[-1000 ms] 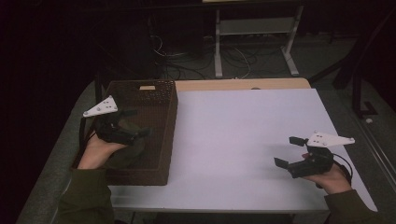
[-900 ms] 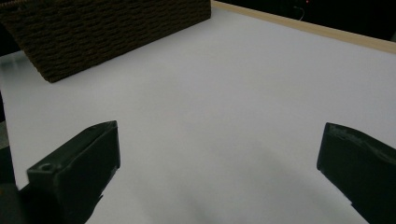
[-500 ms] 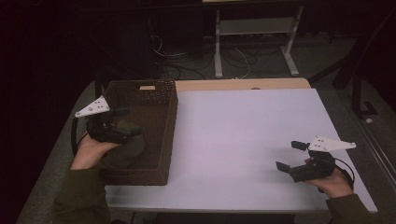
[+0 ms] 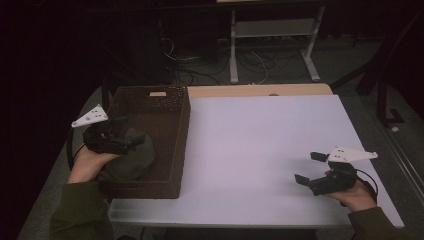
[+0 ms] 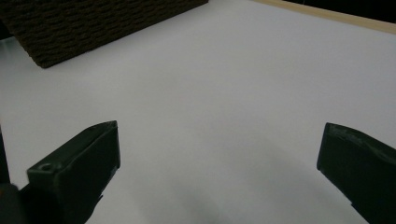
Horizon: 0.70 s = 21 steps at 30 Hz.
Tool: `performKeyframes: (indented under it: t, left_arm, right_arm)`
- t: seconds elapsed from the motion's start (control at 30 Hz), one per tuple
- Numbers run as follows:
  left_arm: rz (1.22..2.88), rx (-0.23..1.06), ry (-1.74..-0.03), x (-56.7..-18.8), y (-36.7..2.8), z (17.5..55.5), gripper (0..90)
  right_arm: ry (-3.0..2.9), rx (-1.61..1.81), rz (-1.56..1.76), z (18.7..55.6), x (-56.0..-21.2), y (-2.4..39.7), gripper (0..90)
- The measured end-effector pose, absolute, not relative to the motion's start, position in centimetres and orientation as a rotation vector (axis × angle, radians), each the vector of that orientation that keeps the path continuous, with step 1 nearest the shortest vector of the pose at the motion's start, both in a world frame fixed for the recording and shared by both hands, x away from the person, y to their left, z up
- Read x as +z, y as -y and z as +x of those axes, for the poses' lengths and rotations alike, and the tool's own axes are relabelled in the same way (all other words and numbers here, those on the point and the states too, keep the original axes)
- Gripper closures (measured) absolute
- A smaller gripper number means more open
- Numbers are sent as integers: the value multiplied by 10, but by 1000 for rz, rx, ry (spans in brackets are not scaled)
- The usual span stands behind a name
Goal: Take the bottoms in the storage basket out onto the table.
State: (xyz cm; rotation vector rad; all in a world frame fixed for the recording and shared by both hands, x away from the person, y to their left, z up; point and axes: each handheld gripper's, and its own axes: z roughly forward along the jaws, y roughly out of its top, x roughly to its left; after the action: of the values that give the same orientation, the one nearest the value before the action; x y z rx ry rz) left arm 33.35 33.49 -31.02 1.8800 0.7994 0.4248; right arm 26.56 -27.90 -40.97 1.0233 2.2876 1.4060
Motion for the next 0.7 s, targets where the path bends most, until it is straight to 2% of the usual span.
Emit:
performKeyframes:
  t: [0.7]
  left_arm:
    - [1885, 466, -890, -323, -362, 333, 0]
  right_arm:
    - [-2304, 1422, 1011, 267, -409, 278, 0]
